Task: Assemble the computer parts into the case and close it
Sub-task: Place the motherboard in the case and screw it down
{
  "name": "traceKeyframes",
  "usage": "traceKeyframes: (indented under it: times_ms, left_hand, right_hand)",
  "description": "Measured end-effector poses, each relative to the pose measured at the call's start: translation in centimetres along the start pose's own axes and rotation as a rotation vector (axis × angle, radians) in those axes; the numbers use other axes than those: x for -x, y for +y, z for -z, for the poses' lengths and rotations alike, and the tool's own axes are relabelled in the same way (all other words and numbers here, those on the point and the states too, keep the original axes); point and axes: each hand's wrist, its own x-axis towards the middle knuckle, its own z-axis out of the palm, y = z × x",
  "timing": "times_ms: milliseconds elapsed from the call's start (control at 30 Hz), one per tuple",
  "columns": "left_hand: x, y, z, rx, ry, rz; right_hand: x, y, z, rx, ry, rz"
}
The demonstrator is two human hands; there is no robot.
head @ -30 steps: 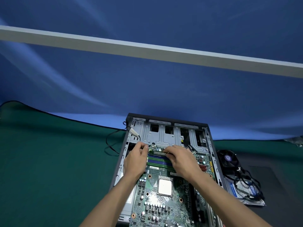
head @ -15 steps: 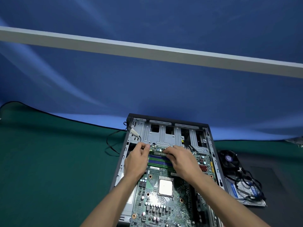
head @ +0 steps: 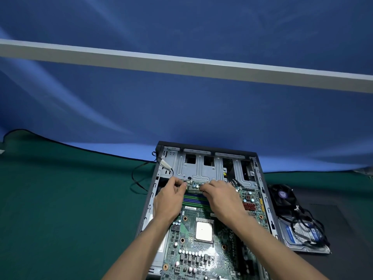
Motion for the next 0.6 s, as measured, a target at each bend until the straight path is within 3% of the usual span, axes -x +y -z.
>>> traceKeyframes:
  times_ms: [367,600]
  left_hand:
    - [0.0,0.2,0.1,-0.058,0.016,-0.039]
    - [-0.2,0.8,0.2,-0.017,-0.037,-0.024]
  right_hand:
    - [1.1,0.9,0.9,-0.109,0.01,-0.187]
    - [2.4,2.8,2.1,-0.364,0.167,-0.421]
